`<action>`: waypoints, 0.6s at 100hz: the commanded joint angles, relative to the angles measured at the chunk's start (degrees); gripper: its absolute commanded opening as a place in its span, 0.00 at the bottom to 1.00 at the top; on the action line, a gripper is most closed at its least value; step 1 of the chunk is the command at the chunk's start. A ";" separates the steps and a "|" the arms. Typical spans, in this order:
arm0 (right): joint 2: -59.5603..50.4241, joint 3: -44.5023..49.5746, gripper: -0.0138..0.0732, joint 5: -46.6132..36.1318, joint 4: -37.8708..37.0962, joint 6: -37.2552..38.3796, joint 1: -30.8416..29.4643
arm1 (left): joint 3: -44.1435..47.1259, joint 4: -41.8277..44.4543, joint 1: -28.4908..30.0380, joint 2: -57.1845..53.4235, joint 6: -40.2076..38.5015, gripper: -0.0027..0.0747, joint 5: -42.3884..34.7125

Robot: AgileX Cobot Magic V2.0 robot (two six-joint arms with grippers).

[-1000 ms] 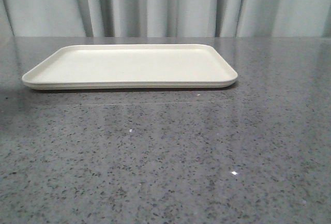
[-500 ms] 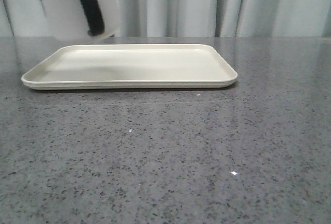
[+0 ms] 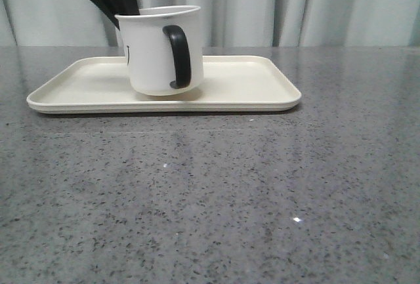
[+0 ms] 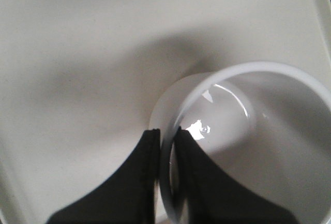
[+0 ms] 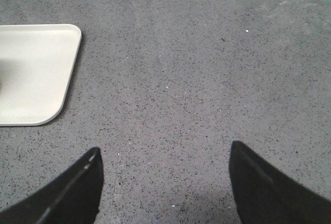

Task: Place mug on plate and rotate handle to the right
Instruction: 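Carry the white mug with the left gripper onto the cream tray, then open the left gripper and lift it away from the mug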

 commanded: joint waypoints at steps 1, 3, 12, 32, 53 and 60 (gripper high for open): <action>0.71 -1.83 0.76 -4.29 -0.09 -0.39 -0.02 | -2.50 -1.02 -0.44 -2.47 -0.84 0.01 -1.66; 0.71 -1.83 0.76 -4.29 -0.09 -0.39 -0.02 | -2.60 -1.02 -0.44 -2.36 -0.84 0.01 -1.66; 0.71 -1.83 0.76 -4.42 -0.09 -0.39 -0.02 | -2.60 -1.02 -0.44 -2.35 -0.88 0.01 -2.16; 0.71 -1.83 0.76 -4.60 -0.09 -0.39 -0.02 | -2.60 0.70 -0.44 -2.35 -1.99 0.01 -2.38; 0.71 -1.83 0.76 -4.60 -0.09 -0.39 -0.02 | -2.60 1.25 -0.44 -2.25 -2.12 0.01 -2.17; 0.71 -1.83 0.76 -4.60 -0.09 -0.39 -0.02 | -2.60 1.78 -0.44 -1.83 -2.28 0.01 -1.84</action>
